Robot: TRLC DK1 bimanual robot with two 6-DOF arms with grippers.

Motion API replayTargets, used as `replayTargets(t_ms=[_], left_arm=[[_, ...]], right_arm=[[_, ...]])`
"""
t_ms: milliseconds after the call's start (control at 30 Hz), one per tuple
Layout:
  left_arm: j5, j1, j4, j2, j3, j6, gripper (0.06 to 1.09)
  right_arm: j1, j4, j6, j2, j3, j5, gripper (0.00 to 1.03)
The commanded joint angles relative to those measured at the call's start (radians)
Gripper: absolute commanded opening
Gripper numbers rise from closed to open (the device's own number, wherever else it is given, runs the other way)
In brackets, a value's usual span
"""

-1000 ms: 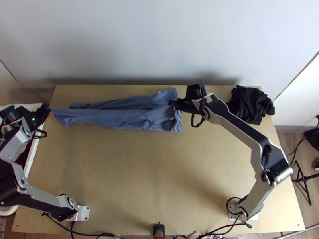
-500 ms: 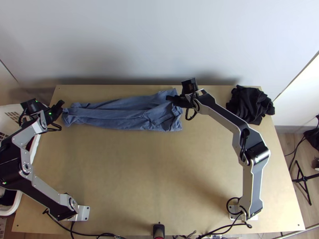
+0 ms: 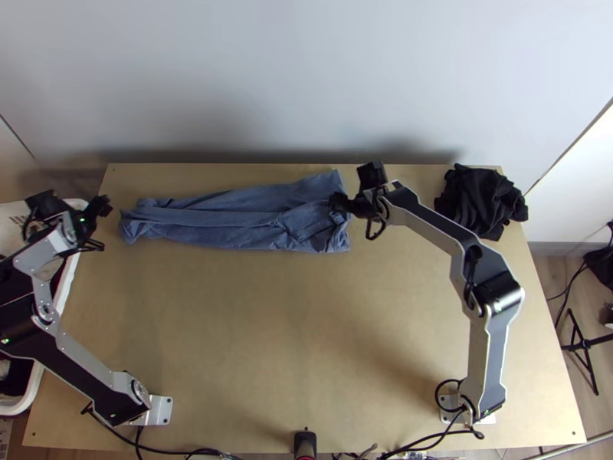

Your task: Fold the t-shirt

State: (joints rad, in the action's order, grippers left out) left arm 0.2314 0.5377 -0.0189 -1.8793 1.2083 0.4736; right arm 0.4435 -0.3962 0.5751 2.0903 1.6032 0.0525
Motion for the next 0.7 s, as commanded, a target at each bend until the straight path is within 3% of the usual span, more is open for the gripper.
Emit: replayTargets(t_ms=[0, 133, 367, 567, 667], left_arm=[[0.095, 0.104, -0.053, 0.052, -0.021, -0.041, 1.04], [0.108, 0.119, -0.065, 0.109, -0.081, -0.072, 1.04], [0.230, 0.081, -0.061, 0.155, -0.179, -0.061, 1.04], [0.347, 0.050, -0.052, 0.138, -0.170, 0.062, 1.04], [0.362, 0.022, -0.023, 0.086, -0.161, 0.088, 1.04]], right_arm=[[0.006, -0.003, -0.004, -0.173, -0.177, 0.000, 0.99], [0.031, -0.009, -0.003, -0.337, -0.261, 0.001, 0.99], [0.110, -0.090, -0.001, -0.547, -0.339, 0.000, 0.99], [0.130, -0.130, -0.021, -0.628, -0.420, -0.002, 0.99], [0.129, -0.139, -0.024, -0.650, -0.447, -0.002, 0.98]])
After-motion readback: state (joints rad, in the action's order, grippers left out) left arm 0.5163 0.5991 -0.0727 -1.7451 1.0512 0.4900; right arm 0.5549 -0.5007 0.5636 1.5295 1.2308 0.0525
